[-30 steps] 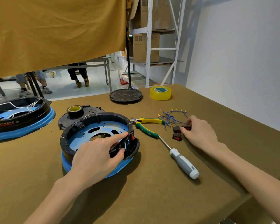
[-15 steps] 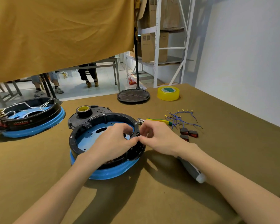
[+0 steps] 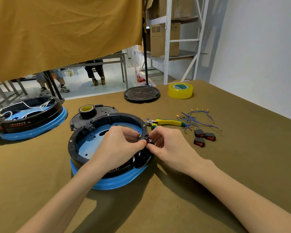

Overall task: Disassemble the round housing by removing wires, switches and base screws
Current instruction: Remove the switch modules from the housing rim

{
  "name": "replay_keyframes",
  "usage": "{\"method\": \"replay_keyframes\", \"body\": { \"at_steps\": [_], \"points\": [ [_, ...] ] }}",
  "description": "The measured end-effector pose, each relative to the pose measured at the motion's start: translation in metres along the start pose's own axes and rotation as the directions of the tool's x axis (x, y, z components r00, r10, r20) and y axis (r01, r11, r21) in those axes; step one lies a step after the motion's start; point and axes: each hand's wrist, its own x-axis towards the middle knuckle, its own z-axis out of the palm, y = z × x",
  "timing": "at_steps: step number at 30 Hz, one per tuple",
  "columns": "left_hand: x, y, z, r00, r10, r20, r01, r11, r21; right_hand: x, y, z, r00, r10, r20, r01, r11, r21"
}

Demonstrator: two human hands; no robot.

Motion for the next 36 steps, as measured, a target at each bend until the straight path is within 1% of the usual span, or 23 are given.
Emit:
{"method": "replay_keyframes", "body": {
  "at_steps": [3, 6, 9, 12, 15, 21, 25, 27, 30, 34, 36],
  "points": [
    [-0.001, -0.001, 0.002, 0.999, 0.036, -0.009, -0.036, 0.999, 0.000, -0.002, -0.002, 0.000, 1.000, 0.003, 0.013, -0.002, 1.000, -0.013],
    [-0.002, 0.000, 0.002, 0.999, 0.053, -0.008, -0.053, 0.999, 0.006, -0.003, -0.005, -0.002, 1.000, -0.015, 0.017, 0.016, 0.998, -0.064],
    [-0.003, 0.001, 0.002, 0.998, 0.058, -0.005, -0.058, 0.998, 0.010, -0.003, -0.009, -0.007, 0.998, -0.035, 0.054, 0.040, 0.994, -0.097],
    [-0.002, 0.000, 0.002, 0.998, 0.059, -0.002, -0.059, 0.998, 0.010, -0.001, -0.013, -0.008, 0.991, -0.061, 0.118, 0.086, 0.973, -0.215],
    [-0.001, 0.000, 0.001, 0.998, 0.056, 0.019, -0.055, 0.998, -0.022, -0.001, -0.017, -0.008, 0.984, -0.095, 0.148, 0.139, 0.935, -0.326],
    [0.000, -0.002, -0.001, 0.997, 0.057, 0.059, -0.054, 0.997, -0.063, -0.002, -0.021, -0.014, 0.979, -0.120, 0.167, 0.173, 0.919, -0.355],
    [0.002, -0.003, -0.004, 0.992, 0.063, 0.108, -0.053, 0.994, -0.092, -0.003, -0.021, -0.013, 0.980, -0.097, 0.175, 0.157, 0.916, -0.368],
    [0.001, -0.003, -0.004, 0.990, 0.065, 0.125, -0.054, 0.995, -0.088, -0.006, -0.021, -0.011, 0.985, -0.078, 0.155, 0.130, 0.921, -0.368],
    [0.001, -0.003, -0.003, 0.990, 0.074, 0.122, -0.066, 0.995, -0.069, -0.009, -0.023, -0.009, 0.992, -0.035, 0.125, 0.077, 0.935, -0.346],
    [0.001, -0.003, -0.002, 0.995, 0.046, 0.090, -0.041, 0.998, -0.052, -0.008, -0.023, -0.015, 0.983, -0.039, 0.178, 0.091, 0.952, -0.294],
    [0.001, -0.003, -0.003, 0.994, 0.034, 0.101, -0.029, 0.998, -0.053, -0.009, -0.024, -0.017, 0.983, -0.044, 0.180, 0.095, 0.954, -0.284]
  ]
}}
